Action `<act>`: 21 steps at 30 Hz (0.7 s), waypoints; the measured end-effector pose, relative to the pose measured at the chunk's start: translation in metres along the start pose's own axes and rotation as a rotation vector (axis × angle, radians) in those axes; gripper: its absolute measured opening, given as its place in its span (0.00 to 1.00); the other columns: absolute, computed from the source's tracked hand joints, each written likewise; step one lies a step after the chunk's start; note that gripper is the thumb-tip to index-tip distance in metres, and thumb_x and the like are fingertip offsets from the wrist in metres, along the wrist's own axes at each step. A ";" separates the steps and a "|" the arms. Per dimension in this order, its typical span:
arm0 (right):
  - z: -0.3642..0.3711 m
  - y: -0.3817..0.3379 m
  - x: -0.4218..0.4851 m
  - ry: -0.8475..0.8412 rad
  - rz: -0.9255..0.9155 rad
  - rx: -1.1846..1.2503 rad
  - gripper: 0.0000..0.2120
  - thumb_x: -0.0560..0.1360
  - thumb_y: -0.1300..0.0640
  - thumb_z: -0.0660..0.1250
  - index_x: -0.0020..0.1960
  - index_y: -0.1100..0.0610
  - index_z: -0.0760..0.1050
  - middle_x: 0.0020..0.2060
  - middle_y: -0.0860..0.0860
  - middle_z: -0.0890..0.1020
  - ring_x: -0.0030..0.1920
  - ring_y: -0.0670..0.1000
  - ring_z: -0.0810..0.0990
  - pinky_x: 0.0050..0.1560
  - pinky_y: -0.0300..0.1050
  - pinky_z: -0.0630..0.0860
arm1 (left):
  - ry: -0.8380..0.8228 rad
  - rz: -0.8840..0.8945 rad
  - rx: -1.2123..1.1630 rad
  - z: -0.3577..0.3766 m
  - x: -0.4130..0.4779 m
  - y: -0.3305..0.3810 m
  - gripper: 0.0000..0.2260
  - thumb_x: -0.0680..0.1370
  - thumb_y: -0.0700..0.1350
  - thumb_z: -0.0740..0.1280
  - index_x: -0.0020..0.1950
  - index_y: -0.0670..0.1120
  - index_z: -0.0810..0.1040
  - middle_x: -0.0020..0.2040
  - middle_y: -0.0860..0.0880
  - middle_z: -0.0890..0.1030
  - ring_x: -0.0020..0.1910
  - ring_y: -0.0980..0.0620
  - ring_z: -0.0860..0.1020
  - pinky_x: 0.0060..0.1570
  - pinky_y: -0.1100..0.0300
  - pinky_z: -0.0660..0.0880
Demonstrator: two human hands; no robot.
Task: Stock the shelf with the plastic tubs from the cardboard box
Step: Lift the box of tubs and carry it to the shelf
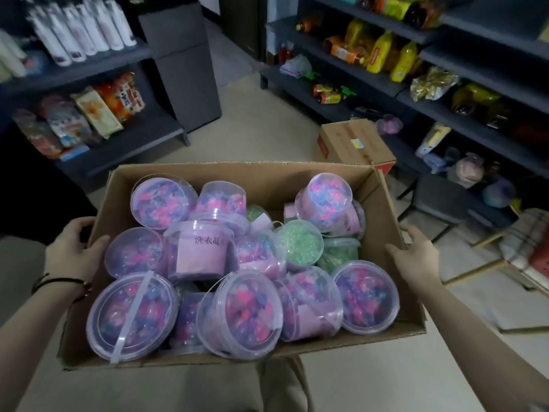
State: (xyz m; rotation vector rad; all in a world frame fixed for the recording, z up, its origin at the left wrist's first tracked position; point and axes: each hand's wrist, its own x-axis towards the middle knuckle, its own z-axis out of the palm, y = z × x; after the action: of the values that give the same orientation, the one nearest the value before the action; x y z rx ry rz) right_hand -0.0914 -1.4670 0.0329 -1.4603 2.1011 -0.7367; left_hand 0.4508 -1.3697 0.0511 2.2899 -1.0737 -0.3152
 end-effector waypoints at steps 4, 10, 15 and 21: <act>0.020 -0.009 0.069 0.024 0.039 0.009 0.20 0.72 0.62 0.71 0.63 0.55 0.75 0.37 0.52 0.77 0.34 0.48 0.72 0.41 0.42 0.68 | -0.005 0.028 0.003 0.044 0.066 0.046 0.17 0.75 0.38 0.70 0.62 0.41 0.75 0.54 0.36 0.80 0.50 0.36 0.78 0.51 0.52 0.70; 0.038 -0.039 0.176 0.055 0.118 0.017 0.21 0.72 0.61 0.71 0.64 0.53 0.74 0.49 0.57 0.83 0.42 0.52 0.76 0.46 0.46 0.73 | -0.043 0.078 0.019 0.105 0.165 0.125 0.17 0.76 0.38 0.69 0.64 0.40 0.74 0.56 0.34 0.79 0.54 0.34 0.77 0.55 0.45 0.72; 0.047 -0.065 0.247 0.050 0.170 0.011 0.21 0.73 0.60 0.71 0.64 0.52 0.73 0.52 0.57 0.83 0.49 0.58 0.79 0.47 0.45 0.71 | -0.093 0.063 0.041 0.145 0.243 0.170 0.18 0.75 0.39 0.70 0.64 0.41 0.74 0.58 0.35 0.79 0.55 0.34 0.77 0.56 0.45 0.71; 0.071 -0.099 0.330 0.097 0.232 0.017 0.20 0.73 0.61 0.70 0.64 0.53 0.74 0.48 0.57 0.82 0.43 0.53 0.75 0.47 0.46 0.72 | -0.179 0.092 -0.016 0.202 0.355 0.223 0.18 0.76 0.39 0.69 0.66 0.43 0.73 0.59 0.37 0.79 0.56 0.37 0.77 0.56 0.47 0.71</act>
State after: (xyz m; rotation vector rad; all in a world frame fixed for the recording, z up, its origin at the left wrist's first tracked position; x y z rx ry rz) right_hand -0.0825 -1.8189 0.0206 -1.1662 2.2822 -0.7452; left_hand 0.4525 -1.8349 0.0338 2.2222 -1.2565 -0.4970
